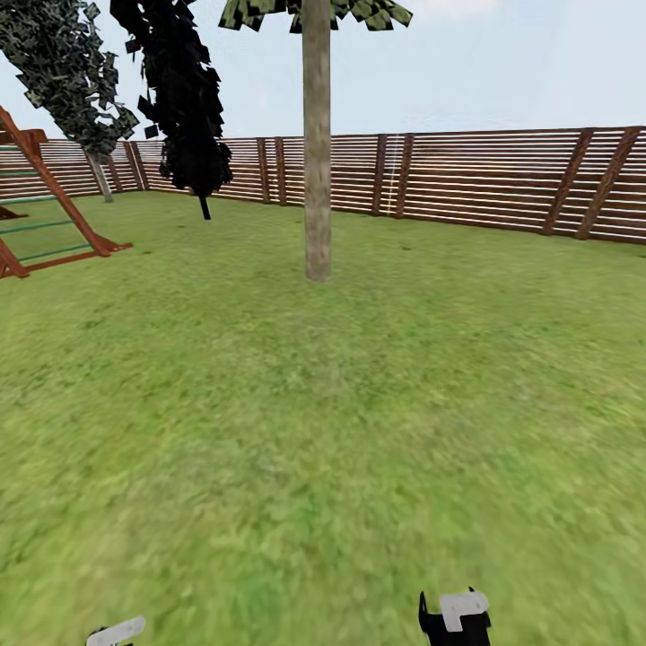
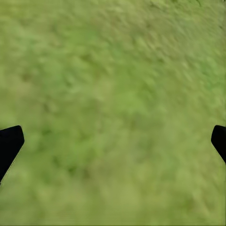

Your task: In the garden, pick up the pesticide atomizer on the floor and spray pesticide onto both trees until each tree trunk is fully covered.

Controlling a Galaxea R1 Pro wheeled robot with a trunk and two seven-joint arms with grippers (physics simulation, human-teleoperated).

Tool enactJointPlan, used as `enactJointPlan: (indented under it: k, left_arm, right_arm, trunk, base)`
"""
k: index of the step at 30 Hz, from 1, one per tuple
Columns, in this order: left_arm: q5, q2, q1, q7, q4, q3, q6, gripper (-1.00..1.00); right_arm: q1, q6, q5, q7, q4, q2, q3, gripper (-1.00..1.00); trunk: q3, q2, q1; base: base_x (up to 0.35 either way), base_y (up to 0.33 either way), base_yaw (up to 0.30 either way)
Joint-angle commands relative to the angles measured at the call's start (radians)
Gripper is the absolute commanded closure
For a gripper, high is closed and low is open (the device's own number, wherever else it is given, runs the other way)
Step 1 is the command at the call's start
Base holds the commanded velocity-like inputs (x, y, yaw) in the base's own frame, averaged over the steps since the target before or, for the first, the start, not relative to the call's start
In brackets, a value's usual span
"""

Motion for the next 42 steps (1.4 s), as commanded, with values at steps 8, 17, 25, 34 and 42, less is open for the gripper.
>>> enactJointPlan:
  k: [8,17,25,34,42]
  left_arm:
    - [0.01,0.0,0.0,-0.002,0.001,-0.003,-0.004,1.0]
    - [0.01,0.0,-0.001,-0.002,0.001,-0.003,-0.004,1.0]
    - [0.01,0.0,-0.001,-0.002,0.001,-0.003,-0.004,1.0]
    - [0.01,0.0,0.0,-0.002,0.001,-0.003,-0.004,1.0]
    - [0.01,0.0,0.0,-0.002,0.001,-0.003,-0.005,1.0]
  right_arm:
    - [-0.001,0.002,0.003,-0.01,0.001,0.0,0.008,-1.0]
    - [-0.001,0.002,0.003,-0.01,0.001,-0.001,0.008,-1.0]
    - [-0.001,0.002,0.003,-0.01,0.001,0.0,0.008,-1.0]
    - [-0.001,0.002,0.003,-0.01,0.0,0.0,0.008,-1.0]
    - [-0.001,0.002,0.003,-0.01,0.0,0.0,0.008,-1.0]
  trunk:
    - [-0.001,0.0,0.0]
    - [-0.001,0.0,0.0]
    - [-0.001,0.0,0.0]
    - [-0.001,0.0,0.0]
    - [-0.001,0.0,0.0]
  base:
    - [0.345,0.0,0.0]
    - [0.345,0.0,0.0]
    - [0.345,0.0,0.0]
    - [0.345,0.0,0.0]
    - [0.345,0.0,0.0]
